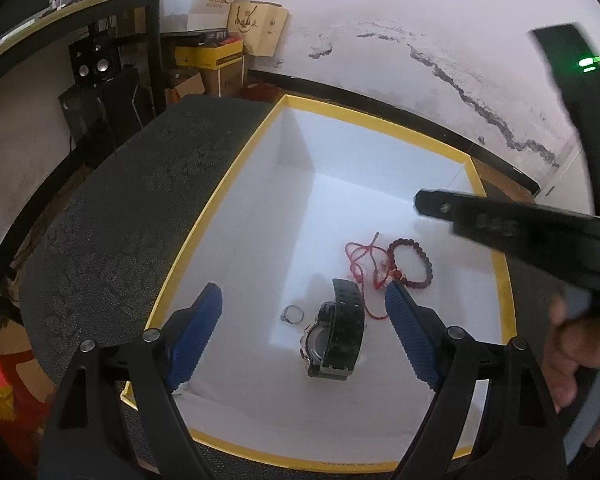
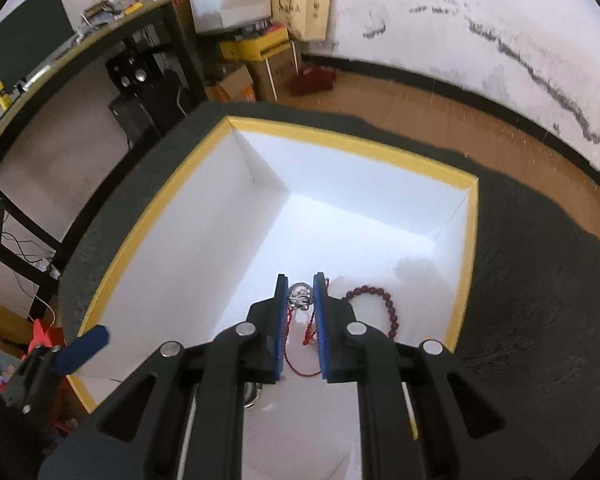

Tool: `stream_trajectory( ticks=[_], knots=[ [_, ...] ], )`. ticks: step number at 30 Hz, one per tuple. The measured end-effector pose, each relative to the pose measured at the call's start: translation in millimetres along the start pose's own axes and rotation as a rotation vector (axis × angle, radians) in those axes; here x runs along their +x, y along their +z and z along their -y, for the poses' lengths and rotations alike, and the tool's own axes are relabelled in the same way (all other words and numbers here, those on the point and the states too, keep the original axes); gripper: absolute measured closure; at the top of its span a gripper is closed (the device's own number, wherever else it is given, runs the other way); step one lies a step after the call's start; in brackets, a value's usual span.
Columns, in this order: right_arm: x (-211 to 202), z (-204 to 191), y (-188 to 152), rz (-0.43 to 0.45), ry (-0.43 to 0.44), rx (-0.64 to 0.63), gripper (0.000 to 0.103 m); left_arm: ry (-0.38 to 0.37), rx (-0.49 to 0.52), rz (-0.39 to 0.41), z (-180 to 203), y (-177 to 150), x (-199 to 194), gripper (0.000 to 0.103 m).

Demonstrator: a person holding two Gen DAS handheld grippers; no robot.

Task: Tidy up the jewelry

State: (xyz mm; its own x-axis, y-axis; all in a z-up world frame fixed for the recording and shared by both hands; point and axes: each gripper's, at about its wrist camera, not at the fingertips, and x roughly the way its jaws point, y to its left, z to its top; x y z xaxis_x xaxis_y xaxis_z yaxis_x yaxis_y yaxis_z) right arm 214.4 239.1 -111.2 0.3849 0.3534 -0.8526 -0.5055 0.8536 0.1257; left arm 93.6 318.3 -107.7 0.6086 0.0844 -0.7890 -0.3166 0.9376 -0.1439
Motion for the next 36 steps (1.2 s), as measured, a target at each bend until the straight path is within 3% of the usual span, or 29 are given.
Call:
stream_trajectory(
  ticks=[14,16,17,18,23,28,32,36],
  knots=[
    [39,9,1,-0.105,-0.048,-0.018,0.089,0.005,-0.052,0.027,-14,5,-4,0.021],
    [36,12,2,-0.104,-0.036,-0.022,0.067,0.015,-0.069,0.036,-19,7,-6,0.021],
    [33,14,2,-0.092,-0.019,-0.023,0.033,0.018,-0.079,0.039,-21,9,-6,0.021],
    [29,16,1,-0.078,-0.003,-0.021,0.022,0.02,-0.093,0.042,-24,10,-6,0.021],
    [0,24,0,-0.029,0.029,-0.028,0.022,0.027,-0.14,0.089,-26,18,-13,0.021],
    [-68,69,-22,0.104,0.026,0.001,0.007,-0.013,-0.161,0.119,-5,23,-15,0.011],
    [-120,134,-62,0.171,-0.012,0.1,0.007,-0.069,-0.089,0.144,44,22,-20,0.008],
    [-166,200,-109,0.274,-0.152,0.188,0.007,-0.162,-0.002,0.17,113,15,-31,0.006]
  ],
)
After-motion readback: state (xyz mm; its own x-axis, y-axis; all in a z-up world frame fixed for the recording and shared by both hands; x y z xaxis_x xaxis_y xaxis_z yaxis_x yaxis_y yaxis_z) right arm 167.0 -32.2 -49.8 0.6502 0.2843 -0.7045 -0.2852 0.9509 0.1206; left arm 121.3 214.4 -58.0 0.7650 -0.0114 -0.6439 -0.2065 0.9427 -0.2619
